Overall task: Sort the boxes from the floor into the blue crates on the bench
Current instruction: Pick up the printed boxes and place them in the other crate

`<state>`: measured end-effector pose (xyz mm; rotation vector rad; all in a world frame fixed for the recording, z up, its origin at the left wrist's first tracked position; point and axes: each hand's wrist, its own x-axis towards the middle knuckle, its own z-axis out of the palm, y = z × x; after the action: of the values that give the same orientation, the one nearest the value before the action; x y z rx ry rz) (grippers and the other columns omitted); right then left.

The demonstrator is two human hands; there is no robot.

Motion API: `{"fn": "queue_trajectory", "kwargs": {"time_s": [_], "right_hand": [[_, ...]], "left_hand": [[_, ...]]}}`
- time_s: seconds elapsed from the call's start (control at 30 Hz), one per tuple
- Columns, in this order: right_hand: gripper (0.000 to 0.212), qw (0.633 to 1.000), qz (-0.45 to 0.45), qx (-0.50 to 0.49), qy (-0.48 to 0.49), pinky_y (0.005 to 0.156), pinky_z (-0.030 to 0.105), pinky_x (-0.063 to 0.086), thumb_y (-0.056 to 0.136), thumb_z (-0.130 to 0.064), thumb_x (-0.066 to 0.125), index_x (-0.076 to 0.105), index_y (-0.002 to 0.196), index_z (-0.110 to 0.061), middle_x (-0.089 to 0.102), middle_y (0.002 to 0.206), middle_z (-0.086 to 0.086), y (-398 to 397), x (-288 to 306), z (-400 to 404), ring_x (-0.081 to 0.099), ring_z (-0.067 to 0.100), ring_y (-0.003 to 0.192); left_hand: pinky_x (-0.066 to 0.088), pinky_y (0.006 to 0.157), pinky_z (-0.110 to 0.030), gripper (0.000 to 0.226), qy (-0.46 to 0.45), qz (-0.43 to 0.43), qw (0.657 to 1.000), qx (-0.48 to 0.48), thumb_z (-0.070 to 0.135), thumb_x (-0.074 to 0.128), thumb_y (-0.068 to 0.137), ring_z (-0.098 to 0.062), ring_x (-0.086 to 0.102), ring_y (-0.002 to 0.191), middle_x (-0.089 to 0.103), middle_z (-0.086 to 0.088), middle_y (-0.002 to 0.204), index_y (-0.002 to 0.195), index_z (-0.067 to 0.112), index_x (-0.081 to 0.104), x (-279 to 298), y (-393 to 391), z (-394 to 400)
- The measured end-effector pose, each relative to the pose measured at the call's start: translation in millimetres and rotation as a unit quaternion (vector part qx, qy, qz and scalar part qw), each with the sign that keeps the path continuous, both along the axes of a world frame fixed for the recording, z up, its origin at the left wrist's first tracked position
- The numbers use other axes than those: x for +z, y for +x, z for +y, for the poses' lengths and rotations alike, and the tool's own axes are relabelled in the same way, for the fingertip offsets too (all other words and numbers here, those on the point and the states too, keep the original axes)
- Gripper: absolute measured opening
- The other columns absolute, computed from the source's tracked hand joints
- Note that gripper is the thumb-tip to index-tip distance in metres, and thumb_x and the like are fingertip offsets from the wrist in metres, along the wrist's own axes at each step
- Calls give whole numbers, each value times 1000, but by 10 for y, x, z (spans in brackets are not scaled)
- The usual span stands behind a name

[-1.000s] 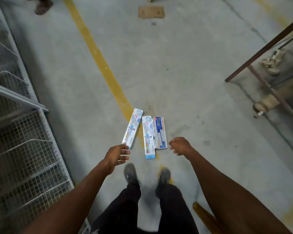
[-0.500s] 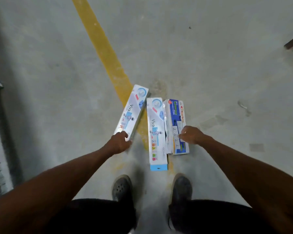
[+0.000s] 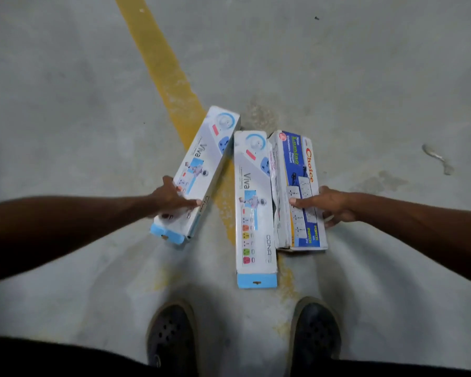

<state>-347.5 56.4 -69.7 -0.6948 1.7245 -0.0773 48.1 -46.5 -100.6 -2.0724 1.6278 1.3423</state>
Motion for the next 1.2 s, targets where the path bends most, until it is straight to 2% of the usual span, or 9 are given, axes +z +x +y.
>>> {"fn": "queue_trajectory", "kwargs": {"time_s": [0.1,0.2,0.37,0.47,0.53,0.67,0.73,0.97,1.2], "right_hand": [[57,999,-16,-33,0,72,39,55,74,-49,86,66,119,-21,74,111,6,59,7,45,69,29,98],[59,997,-44,-65,6,73,37,59,72,-42,88,68,122,-18,78,110,7,98,32,77,74,26,93],[37,990,-117,-79,31,71,43,65,76,-43,82,68,101,-20,80,99,5,231,180,77,79,22,80],[25,983,-145,-107,20,65,45,65,85,-45,76,69,95,-22,80,93,5,324,284,56,78,20,75],[22,975,-180,-129,5,60,43,64,92,-44,70,70,93,-22,80,90,4,391,326,49,78,19,73],[29,968,-215,-132,-7,88,49,61,86,-48,74,72,101,-24,78,111,5,480,289,-29,75,22,95],[26,977,-182,-114,-9,99,45,55,88,-45,74,71,101,-23,76,111,4,507,246,-54,73,21,94],[53,992,-96,-77,-12,88,36,55,81,-47,81,68,126,-22,73,125,3,408,124,-156,68,21,107],[67,981,-181,-53,49,99,50,56,76,-63,75,69,125,-18,74,123,10,359,55,-102,72,30,108]], "left_hand": [[56,57,-33,93,30,23,999,34,50,93,66,-17,65,89,60,-3,110,127,14,33,124,-13,-4],[46,46,-20,62,85,55,995,2,49,89,72,-12,68,72,76,-5,105,116,14,62,224,-109,34],[57,66,-28,50,96,135,986,-4,66,77,76,-13,77,77,81,3,94,103,25,68,335,-291,193],[57,97,-45,77,143,226,963,24,78,85,47,-27,75,103,78,-5,114,104,28,69,347,-331,233],[49,106,-51,65,160,265,950,44,70,84,59,-33,70,113,75,-8,121,106,28,69,320,-357,278],[52,101,-44,48,188,262,944,73,61,74,81,-29,68,115,75,-7,122,114,28,67,229,-491,420],[56,86,-35,37,188,234,952,67,53,68,90,-25,69,107,75,-4,120,117,26,66,186,-562,486],[57,86,-42,31,201,245,944,89,30,59,97,-23,70,99,74,-5,111,125,19,62,110,-687,610],[58,78,-40,45,210,272,935,93,62,63,90,-20,72,97,77,-2,104,116,25,64,54,-817,583]]}}
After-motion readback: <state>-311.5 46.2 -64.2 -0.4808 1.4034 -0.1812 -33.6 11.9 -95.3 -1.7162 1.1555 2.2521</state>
